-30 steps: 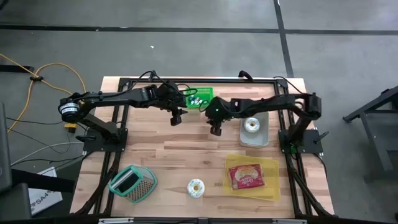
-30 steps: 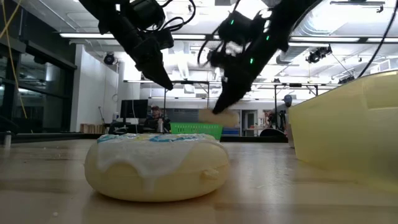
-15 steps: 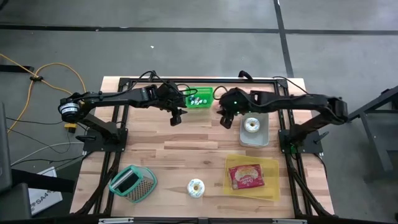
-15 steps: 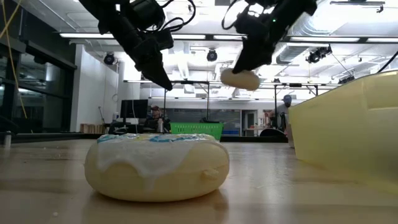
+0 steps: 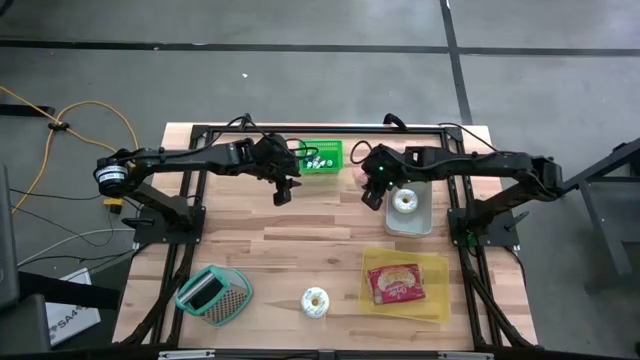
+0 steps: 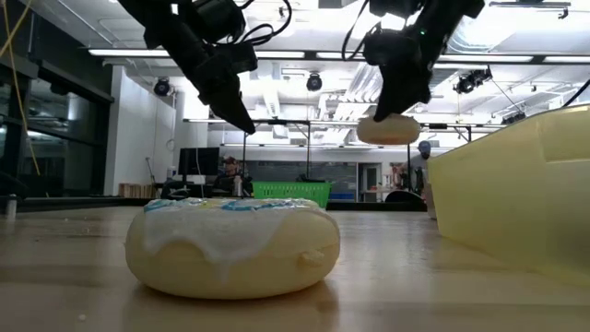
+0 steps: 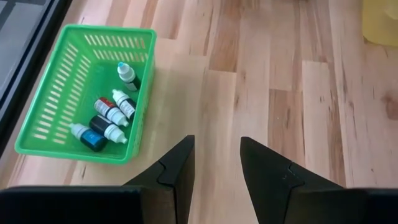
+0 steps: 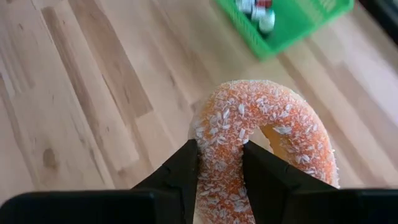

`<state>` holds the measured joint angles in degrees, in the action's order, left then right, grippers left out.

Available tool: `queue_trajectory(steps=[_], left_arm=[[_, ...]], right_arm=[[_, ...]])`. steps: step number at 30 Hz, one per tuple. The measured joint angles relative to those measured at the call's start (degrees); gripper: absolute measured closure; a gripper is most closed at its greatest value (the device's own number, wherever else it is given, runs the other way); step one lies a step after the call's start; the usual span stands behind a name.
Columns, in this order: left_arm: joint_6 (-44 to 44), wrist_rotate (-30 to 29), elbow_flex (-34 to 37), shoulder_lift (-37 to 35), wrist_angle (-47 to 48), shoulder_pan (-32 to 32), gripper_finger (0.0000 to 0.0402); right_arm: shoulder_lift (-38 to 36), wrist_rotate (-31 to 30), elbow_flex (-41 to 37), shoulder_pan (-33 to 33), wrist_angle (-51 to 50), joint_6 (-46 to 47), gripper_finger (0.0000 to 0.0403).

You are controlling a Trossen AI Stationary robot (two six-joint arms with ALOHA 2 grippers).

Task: Pick & Place Food Item
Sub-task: Put the brown donut into the gray bin

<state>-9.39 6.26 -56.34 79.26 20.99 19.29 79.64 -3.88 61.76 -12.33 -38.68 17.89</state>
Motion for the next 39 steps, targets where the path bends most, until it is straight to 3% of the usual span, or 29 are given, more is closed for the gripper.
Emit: queue_trajectory(steps=[7, 21, 39], left_arm=[[0.00, 0.00, 0.00, 0.00, 1.73, 0.00, 0.0279], [0.24, -0.02, 0.00, 0.00, 1.68, 0.00, 0.0279], [0.49, -0.04, 0.00, 0.00, 1.48, -0.76, 0.0279]], right_arm=[[-4.31, 0.72, -5.20, 2.04, -1.11, 5.60, 0.0300], [-22.84, -7.33, -25.72, 10.76, 1.19, 26.75, 0.0300], [-23.32, -11.22, -31.54, 22.38, 0.82, 41.03, 0.0300]])
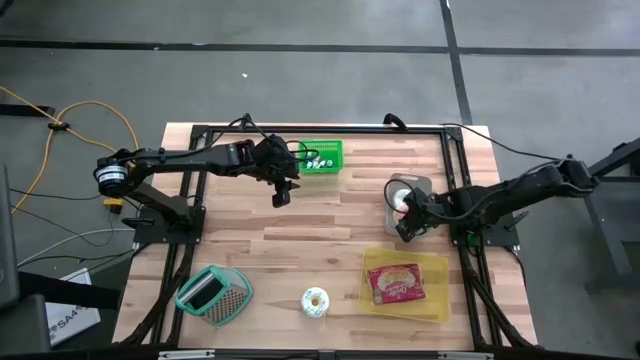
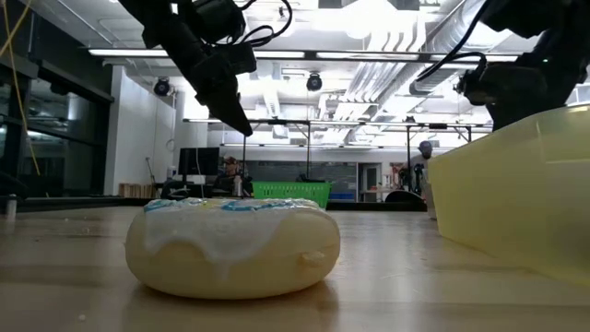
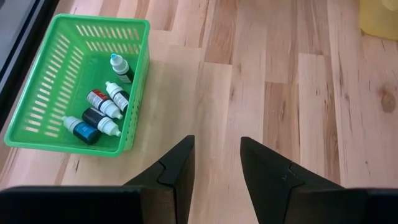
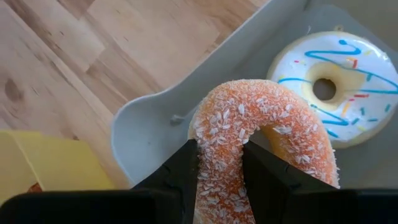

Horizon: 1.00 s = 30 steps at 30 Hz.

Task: Pick & Place Food Item
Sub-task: Put the brown donut into the gray bin

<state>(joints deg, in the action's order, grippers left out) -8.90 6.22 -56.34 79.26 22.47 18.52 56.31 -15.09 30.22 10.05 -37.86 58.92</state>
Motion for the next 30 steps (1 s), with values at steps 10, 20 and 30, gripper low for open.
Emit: queue_trajectory(steps=[10, 20, 30], left_arm=[[0.36, 0.00, 0.00, 0.00, -0.01, -0.02, 0.0279], [0.36, 0.00, 0.00, 0.00, -0.01, -0.02, 0.0279], [0.36, 0.00, 0.00, 0.00, -0.01, -0.02, 0.0279]], right_arm=[[0.00, -0.58, 0.00, 0.24, -0.02, 0.41, 0.0300], [0.02, 0.06, 0.00, 0.19, -0.07, 0.28, 0.0297], [0.02, 0.23, 0.00, 0.19, -0.11, 0.24, 0.0251]])
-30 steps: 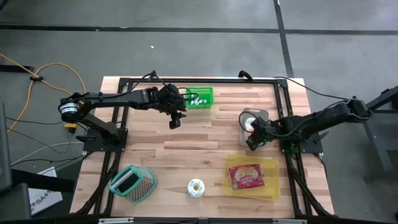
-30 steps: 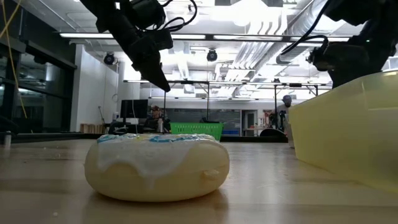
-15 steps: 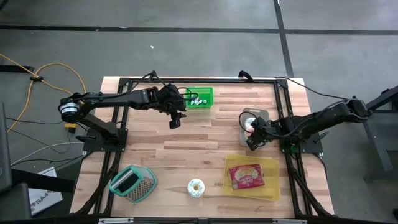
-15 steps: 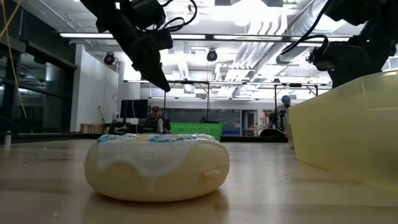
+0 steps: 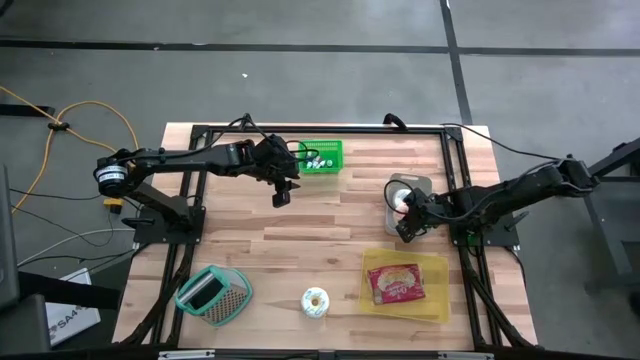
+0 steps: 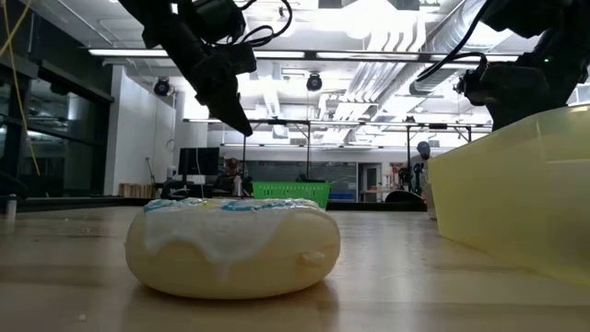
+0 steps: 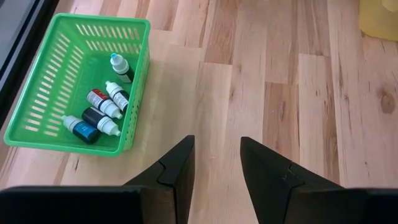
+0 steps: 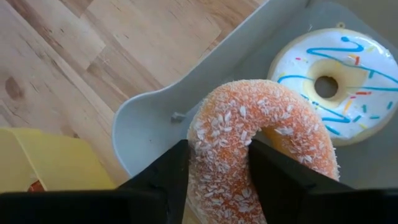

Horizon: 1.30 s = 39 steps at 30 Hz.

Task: Pick & Place Food Item
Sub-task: Put the brown donut into the gray bin

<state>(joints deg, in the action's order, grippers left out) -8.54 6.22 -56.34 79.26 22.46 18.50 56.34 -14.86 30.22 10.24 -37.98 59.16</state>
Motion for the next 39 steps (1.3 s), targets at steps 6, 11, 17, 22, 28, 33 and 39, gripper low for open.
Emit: queue_trajectory(steps=[6, 11, 17, 22, 28, 33, 39], left_arm=[[-0.02, 0.00, 0.00, 0.00, 0.00, 0.00, 0.0279], [-0.02, 0.00, 0.00, 0.00, 0.00, 0.00, 0.0279], [-0.02, 0.00, 0.00, 0.00, 0.00, 0.00, 0.0279], [-0.02, 0.00, 0.00, 0.00, 0.00, 0.00, 0.0279], [-0.02, 0.00, 0.00, 0.00, -0.01, 0.00, 0.0279], [-0.02, 0.00, 0.00, 0.00, -0.02, 0.00, 0.0279], [-0.02, 0.00, -0.01, 0.00, -0.02, 0.00, 0.0279]], right_arm=[[0.00, 0.34, 0.00, 0.00, 0.00, 0.46, 0.0243], [0.00, 0.42, 0.00, 0.00, -0.80, 0.57, 0.0242], [0.00, 0.19, 0.02, 0.00, -1.47, 0.42, 0.0242], [0.00, 0.73, 0.04, 0.00, -1.60, -0.46, 0.0242], [0.00, 4.12, 0.04, -1.78, -1.66, -1.50, 0.0242], [0.00, 7.52, 0.04, -4.37, -1.64, -3.67, 0.0242], [0.00, 11.77, 0.04, -8.19, -1.62, -6.51, 0.0242]])
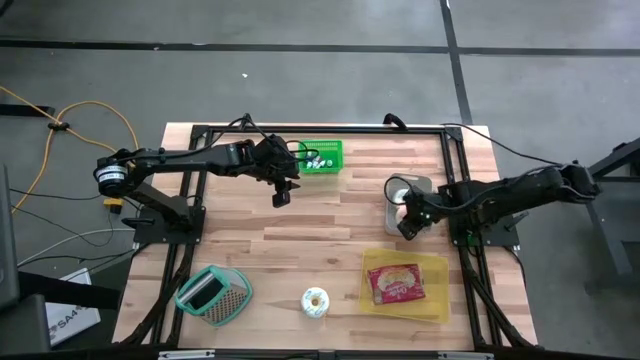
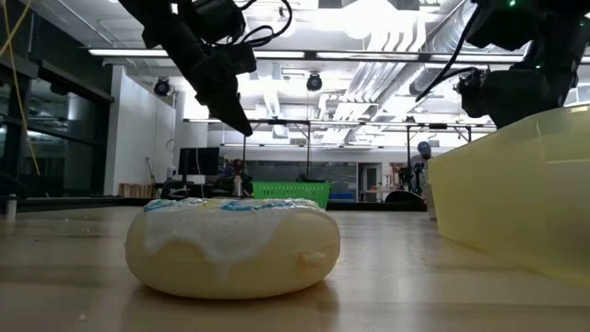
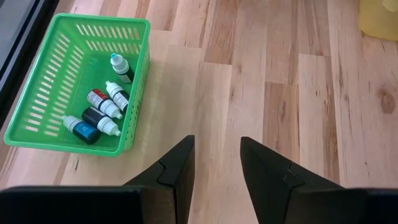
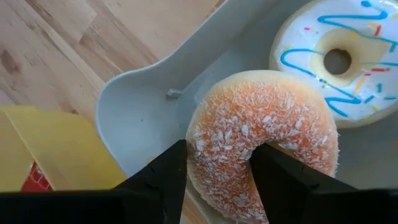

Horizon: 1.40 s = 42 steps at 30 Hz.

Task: Pick & Place Food Item
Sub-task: Put the brown donut into the gray bin

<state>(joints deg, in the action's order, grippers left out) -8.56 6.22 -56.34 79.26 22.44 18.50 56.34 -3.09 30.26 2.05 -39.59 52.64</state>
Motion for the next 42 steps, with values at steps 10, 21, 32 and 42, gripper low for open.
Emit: queue_trajectory(steps=[10, 21, 32, 42], left_arm=[[-0.02, 0.00, 0.01, 0.00, -0.02, 0.00, 0.0279], [-0.42, -0.02, 0.00, 0.00, -0.17, 0.00, 0.0279], [-0.42, -0.02, 0.00, 0.00, -0.22, 0.01, 0.0279], [-0.43, -0.02, -0.01, 0.00, -0.17, 0.00, 0.0279]], right_arm=[[0.00, 4.97, 3.19, -6.49, -2.11, -6.34, 0.0242], [0.00, 6.51, 6.75, -8.16, -10.25, -7.74, 0.0242], [0.00, 6.94, 6.75, -8.16, -10.14, -7.72, 0.0242], [1.55, 9.07, 6.75, -8.02, -10.06, -7.45, 0.0242]])
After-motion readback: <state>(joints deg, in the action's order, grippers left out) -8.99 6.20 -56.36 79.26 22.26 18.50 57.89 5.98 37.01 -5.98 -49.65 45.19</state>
